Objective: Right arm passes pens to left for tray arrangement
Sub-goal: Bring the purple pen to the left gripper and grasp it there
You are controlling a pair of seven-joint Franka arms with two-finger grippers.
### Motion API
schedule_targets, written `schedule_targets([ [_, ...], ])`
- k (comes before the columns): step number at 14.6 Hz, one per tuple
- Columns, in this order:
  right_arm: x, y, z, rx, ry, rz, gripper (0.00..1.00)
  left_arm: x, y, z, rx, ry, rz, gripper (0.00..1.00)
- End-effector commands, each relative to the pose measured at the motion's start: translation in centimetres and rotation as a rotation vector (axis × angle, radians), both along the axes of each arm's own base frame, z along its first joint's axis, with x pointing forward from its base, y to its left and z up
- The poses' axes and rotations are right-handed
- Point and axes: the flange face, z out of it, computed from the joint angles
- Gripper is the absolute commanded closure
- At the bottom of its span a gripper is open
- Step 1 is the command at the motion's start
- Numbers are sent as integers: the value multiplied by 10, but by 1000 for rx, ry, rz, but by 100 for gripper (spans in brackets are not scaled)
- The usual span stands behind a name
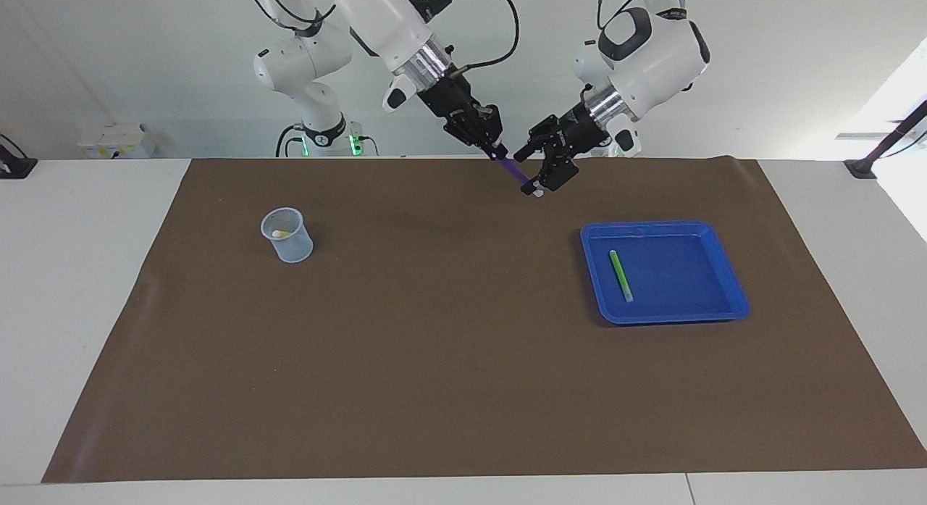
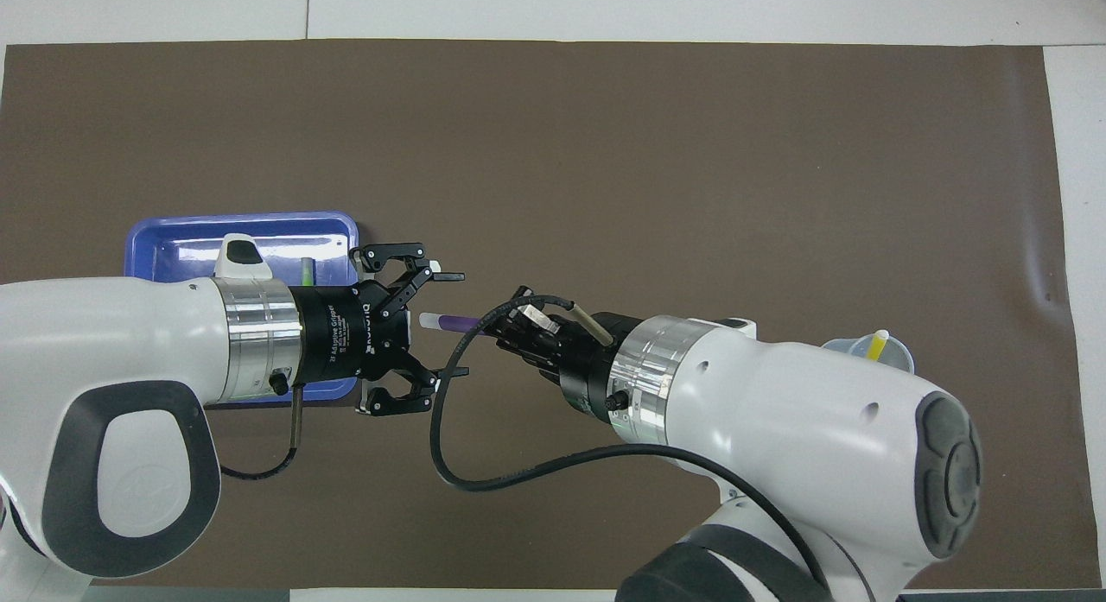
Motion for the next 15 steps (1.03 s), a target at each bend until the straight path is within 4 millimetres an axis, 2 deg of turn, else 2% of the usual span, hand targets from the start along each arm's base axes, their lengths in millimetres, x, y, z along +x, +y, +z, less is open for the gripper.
schedule_targets([
  [1,-5,-5,1,13,-7,1,96,-9,3,0,-14,-14,18,31],
  [6,-7,-6,-2,6,-13,12,96,-13,-2,-2,-11,-19,12,35],
  [8,-7,-6,-3,4,-11,13,96,-14,-2,-2,-10,-19,12,43],
  [11,-7,-6,-3,4,-12,12,96,-14,-3,1,-14,-18,5,67],
  [12,-7,-6,-3,4,-12,12,96,-14,-3,-1,-11,-21,9,78],
  [13,-7,-6,-3,4,-12,12,96,-15,-4,-1,-11,-23,8,94],
  [14,-7,-6,-3,4,-12,12,96,-14,-5,1,-13,-26,9,100],
  [15,-7,-6,-3,4,-12,12,96,-12,-4,2,-15,-28,11,100],
])
